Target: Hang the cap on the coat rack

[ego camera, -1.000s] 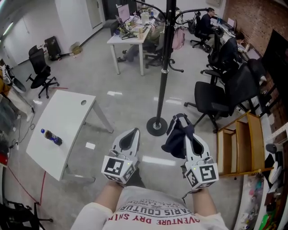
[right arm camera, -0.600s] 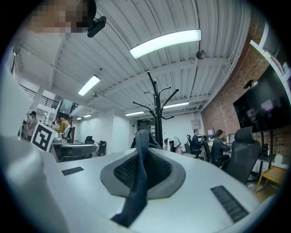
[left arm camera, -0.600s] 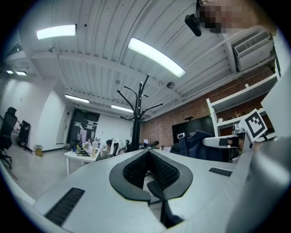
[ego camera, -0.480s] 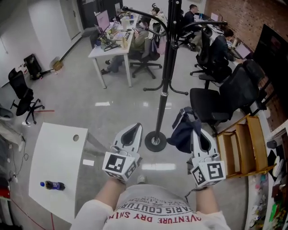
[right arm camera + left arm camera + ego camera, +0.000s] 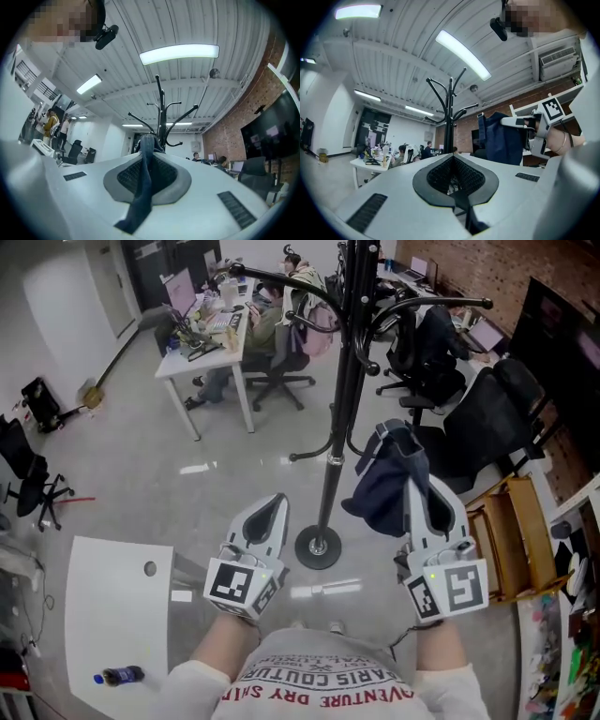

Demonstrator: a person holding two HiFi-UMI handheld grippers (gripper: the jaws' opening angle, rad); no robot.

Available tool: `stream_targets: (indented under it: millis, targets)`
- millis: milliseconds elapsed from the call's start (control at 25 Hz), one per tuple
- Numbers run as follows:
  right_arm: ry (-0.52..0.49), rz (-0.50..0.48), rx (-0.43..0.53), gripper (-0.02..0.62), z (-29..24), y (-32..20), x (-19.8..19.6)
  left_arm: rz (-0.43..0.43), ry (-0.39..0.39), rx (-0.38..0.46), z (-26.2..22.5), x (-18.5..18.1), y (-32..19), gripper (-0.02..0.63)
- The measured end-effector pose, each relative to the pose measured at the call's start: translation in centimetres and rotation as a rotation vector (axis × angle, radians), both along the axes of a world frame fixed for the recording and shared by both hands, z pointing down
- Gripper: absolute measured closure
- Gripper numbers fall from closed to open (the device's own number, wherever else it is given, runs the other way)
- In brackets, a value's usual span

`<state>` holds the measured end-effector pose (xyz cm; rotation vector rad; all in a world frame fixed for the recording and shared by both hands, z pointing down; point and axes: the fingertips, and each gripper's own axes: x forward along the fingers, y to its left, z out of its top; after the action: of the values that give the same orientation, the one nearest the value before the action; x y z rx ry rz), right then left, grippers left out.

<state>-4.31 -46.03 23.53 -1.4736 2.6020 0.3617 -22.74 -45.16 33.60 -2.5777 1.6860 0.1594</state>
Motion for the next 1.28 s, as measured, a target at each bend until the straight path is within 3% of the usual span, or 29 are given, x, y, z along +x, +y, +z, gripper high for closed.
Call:
stream_targets:
  millis: [440,880,1280]
  targets:
    - [-0.011,-0.097,0.114,0.569,-6.9,-4.2,-1.0,-0.038,0.009,-0.009,0.3,2.3,-2.1,0.601]
    - [-0.016,-0.178,0.070,0.569,-6.1,-6.4,-4.0,-0.075,0.034,-0.022,1.1,1.4,-2.5,0.601]
    - [-0.013,-0.144,0.009,0.569,-3.6,-10.0,-5.7,-0.081,0.038,-0.061,2.5,-0.5,-3.4,0.601]
